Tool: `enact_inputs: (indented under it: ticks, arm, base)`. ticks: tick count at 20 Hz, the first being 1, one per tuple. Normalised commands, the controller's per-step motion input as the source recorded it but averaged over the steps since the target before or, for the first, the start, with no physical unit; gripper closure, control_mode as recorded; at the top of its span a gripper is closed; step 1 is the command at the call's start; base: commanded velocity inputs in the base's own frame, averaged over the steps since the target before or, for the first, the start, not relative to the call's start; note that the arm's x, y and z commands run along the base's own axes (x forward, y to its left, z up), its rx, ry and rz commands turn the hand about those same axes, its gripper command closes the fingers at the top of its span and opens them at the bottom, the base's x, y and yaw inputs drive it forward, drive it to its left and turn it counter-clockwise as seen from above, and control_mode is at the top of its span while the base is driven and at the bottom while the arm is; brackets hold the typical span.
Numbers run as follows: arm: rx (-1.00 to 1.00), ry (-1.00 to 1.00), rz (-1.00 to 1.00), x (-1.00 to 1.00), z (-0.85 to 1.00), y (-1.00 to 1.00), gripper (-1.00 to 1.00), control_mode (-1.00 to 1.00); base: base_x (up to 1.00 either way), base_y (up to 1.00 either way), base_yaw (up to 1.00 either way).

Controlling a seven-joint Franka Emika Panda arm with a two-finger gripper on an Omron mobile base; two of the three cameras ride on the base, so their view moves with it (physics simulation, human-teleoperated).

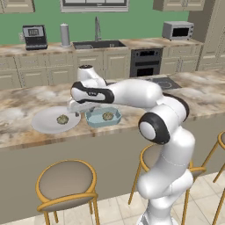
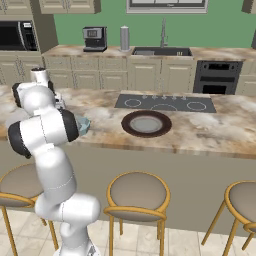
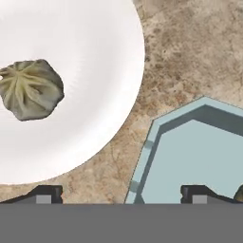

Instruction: Place two dumplings into each of the tupperware containers and then place the containers in the fridge.

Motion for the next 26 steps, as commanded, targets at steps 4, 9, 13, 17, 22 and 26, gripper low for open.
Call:
enact_inputs:
  ticks: [4, 9, 13, 17, 22, 26]
  arm:
    - [0.06, 0.00, 0.00, 0.02, 0.00, 0.82, -1.00, -1.00]
    - [0.01, -0.01, 0.00, 0.02, -0.04, 0.75, -1.00, -1.00]
    - [0.00, -0.01, 0.00, 0.15, -0.03, 0.08, -1.00, -1.00]
    - [0.00, 0.00, 0.00, 0.29, -0.05, 0.00, -1.00, -1.00]
    - [0.00, 0.00, 0.00, 0.03, -0.21, 0.00, -1.00, -1.00]
    - [0.00, 0.00, 0.00, 0.00, -0.20, 0.00, -1.00, -1.00]
  base:
    - [0.00, 0.00, 0.00]
    - [0.00, 0.00, 0.00]
    - [0.00, 0.00, 0.00]
    - [0.00, 0.00, 0.00]
    - [0.00, 0.00, 0.00]
    - [0.00, 0.00, 0.00]
